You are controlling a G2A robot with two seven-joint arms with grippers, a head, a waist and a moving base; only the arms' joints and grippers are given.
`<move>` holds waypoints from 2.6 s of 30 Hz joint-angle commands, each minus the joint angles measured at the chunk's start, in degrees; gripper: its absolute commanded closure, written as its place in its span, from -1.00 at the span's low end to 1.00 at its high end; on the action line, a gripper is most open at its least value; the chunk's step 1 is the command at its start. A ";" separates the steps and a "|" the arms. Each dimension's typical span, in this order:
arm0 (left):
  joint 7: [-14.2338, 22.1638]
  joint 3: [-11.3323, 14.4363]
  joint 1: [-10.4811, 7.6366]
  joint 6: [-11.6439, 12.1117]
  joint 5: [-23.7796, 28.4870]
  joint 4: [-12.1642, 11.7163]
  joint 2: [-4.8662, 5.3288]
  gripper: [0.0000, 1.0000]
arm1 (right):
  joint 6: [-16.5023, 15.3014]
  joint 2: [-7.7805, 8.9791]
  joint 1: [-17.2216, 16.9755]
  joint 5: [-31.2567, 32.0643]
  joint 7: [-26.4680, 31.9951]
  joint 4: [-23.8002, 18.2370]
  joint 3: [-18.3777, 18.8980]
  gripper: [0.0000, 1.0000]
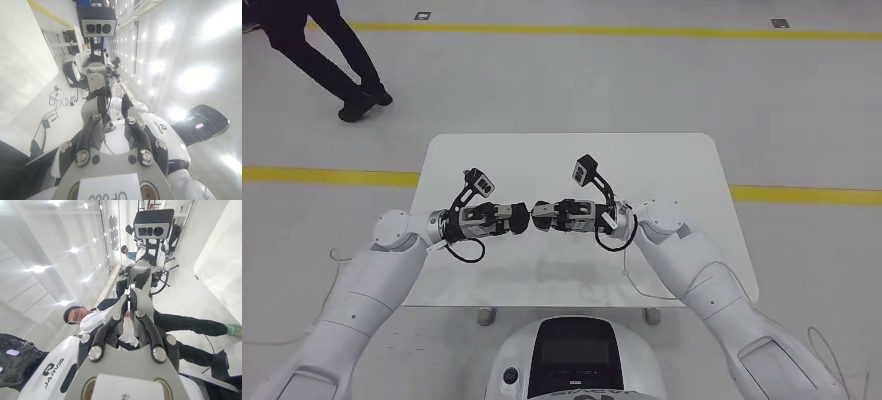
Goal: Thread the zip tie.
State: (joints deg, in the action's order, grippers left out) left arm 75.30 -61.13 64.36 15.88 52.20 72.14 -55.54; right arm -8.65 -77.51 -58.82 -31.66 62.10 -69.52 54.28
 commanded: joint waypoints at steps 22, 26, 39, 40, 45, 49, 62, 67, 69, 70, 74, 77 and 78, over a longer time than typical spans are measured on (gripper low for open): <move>1.71 -0.76 0.26 0.74 0.62 -0.74 -0.37 1.00 | -0.93 0.57 -0.54 -1.28 1.29 0.30 1.72 -1.00; 2.48 -1.16 0.45 1.28 1.17 -0.87 -0.38 1.00 | -0.87 0.69 -0.67 -1.21 1.61 0.19 2.03 -1.00; 1.40 -1.85 0.70 2.74 0.73 -1.10 -0.38 1.00 | -0.87 0.69 -0.67 -1.21 1.61 0.19 2.03 -1.00; 2.16 -2.45 0.93 3.32 2.08 -1.58 -0.35 1.00 | -0.87 0.69 -0.67 -1.21 1.61 0.19 2.03 -1.00; 4.34 -5.81 1.77 3.60 3.43 -3.24 0.20 1.00 | -0.87 0.69 -0.67 -1.21 1.61 0.19 2.03 -1.00; 4.34 -7.96 3.04 3.60 5.14 -3.31 0.44 1.00 | -0.87 0.69 -0.67 -1.21 1.61 0.19 2.03 -1.00; 4.34 -9.19 4.00 3.60 8.03 -2.42 0.62 1.00 | -0.37 2.07 -1.24 11.93 -4.84 -2.99 3.70 -1.00; 4.34 -9.19 4.00 3.60 8.03 -2.42 0.62 1.00 | 3.89 3.59 -1.97 24.31 -6.84 -7.49 5.05 -1.00; 4.34 -9.19 4.00 3.60 8.03 -2.42 0.62 1.00 | 6.08 4.04 -2.14 28.74 -6.57 -9.53 4.84 -1.00; 4.34 -9.19 4.00 3.60 8.03 -2.42 0.62 1.00 | 7.35 4.25 -1.94 31.73 -6.60 -10.25 4.53 -1.00; 4.34 -9.19 4.00 3.60 8.03 -2.42 0.62 1.00 | 12.86 4.57 -0.82 44.35 -5.77 -12.86 0.63 -1.00; 4.34 -9.19 4.00 3.60 8.03 -2.42 0.62 1.00 | 13.63 4.48 -0.73 45.11 -6.00 -13.06 -0.01 -1.00; 4.34 -9.19 4.00 3.60 8.03 -2.42 0.62 1.00 | 13.63 4.48 -0.73 45.11 -6.00 -13.06 -0.01 -1.00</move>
State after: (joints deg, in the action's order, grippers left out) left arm 79.64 -70.32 68.36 19.48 60.23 69.72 -54.92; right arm 5.12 -73.03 -59.53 13.66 56.10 -82.62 54.18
